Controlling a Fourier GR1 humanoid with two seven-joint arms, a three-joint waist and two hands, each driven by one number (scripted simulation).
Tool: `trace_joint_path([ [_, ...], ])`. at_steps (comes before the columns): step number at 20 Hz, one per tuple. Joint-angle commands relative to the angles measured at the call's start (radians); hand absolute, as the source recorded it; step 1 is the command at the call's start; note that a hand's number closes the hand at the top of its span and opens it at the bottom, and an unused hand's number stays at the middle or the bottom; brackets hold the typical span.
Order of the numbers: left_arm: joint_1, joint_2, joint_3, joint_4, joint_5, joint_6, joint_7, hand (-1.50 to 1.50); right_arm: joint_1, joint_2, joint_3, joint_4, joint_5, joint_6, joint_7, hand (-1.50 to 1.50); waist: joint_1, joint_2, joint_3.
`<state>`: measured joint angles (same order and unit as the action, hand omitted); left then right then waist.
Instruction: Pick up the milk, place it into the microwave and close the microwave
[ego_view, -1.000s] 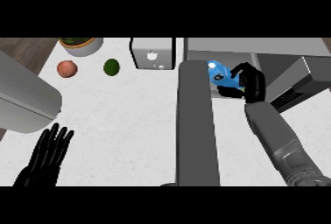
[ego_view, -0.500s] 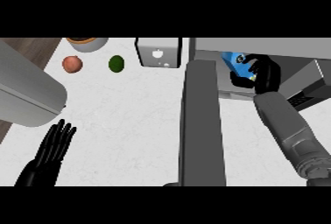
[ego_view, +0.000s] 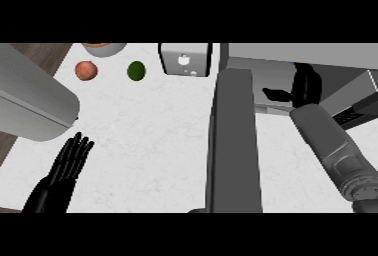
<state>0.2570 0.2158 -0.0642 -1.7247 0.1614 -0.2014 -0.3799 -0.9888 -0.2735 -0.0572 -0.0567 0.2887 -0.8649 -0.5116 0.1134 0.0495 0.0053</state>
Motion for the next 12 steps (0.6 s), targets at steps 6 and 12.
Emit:
trace_joint_path([
  [6,-0.006,-0.034,-0.046,0.02,-0.021,-0.006,-0.023,-1.5,-0.001,0.032,-0.038,-0.035,-0.038,0.15,-0.068,-1.5,-0.007,-0.001,0.001],
  [12,0.027,-0.02,-0.038,0.004,-0.005,-0.037,-0.05,-1.5,0.044,0.048,-0.103,-0.079,-0.104,0.244,-0.179,-1.5,-0.021,-0.014,0.0],
])
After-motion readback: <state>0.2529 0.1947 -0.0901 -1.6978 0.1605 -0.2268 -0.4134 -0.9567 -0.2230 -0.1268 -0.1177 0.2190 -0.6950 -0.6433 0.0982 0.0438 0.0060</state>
